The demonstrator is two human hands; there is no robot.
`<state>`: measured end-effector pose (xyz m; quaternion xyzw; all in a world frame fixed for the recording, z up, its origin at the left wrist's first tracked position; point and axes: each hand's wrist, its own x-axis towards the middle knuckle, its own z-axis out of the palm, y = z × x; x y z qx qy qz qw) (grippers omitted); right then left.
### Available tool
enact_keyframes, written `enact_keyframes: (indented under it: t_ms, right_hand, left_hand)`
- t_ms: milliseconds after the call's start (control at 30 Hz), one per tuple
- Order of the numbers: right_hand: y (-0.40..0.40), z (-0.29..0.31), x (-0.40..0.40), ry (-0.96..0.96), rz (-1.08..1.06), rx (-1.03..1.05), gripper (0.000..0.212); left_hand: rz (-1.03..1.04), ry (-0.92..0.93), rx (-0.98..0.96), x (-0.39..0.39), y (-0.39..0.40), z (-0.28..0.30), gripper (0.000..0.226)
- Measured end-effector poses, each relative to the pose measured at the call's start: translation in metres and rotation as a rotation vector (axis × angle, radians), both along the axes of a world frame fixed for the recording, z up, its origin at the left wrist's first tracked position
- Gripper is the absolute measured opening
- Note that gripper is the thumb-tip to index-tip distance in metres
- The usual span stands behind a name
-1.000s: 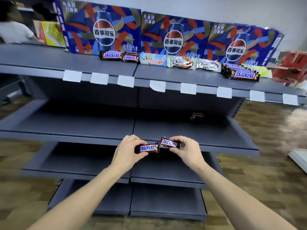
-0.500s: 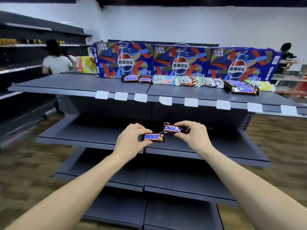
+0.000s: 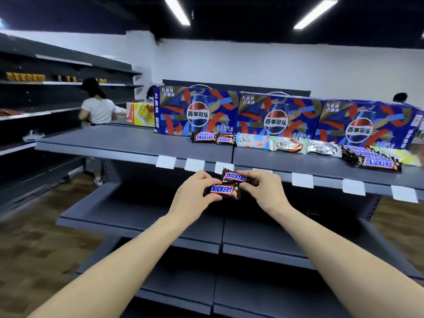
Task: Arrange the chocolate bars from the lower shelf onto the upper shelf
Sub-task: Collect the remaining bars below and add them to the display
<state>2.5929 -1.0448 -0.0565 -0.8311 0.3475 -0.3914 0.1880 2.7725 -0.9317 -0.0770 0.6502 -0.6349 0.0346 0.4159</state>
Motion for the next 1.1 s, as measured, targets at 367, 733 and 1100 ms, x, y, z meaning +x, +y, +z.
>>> enact_keyframes:
  t_ms: [367,733,1100]
  right_hand:
    - [-0.085,0.039,0.096,0.052,-0.149,-0.060,0.035]
    - [-0.161,0.045,0.130,0.180,-0.229,-0.045,0.039]
    - [-0.213,0.044,0.140,0.215,-0.146,-0.048,0.041]
  left_hand:
    - [-0.068,-0.098,-0.068,0.104,-0.094,0.045,0.036]
    - [-0.037,-0.184,0.070,0.130,-0.172,0.064,0.037]
    - [-0.020,-0.234,0.109,0.127,-0.222,0.064,0.037]
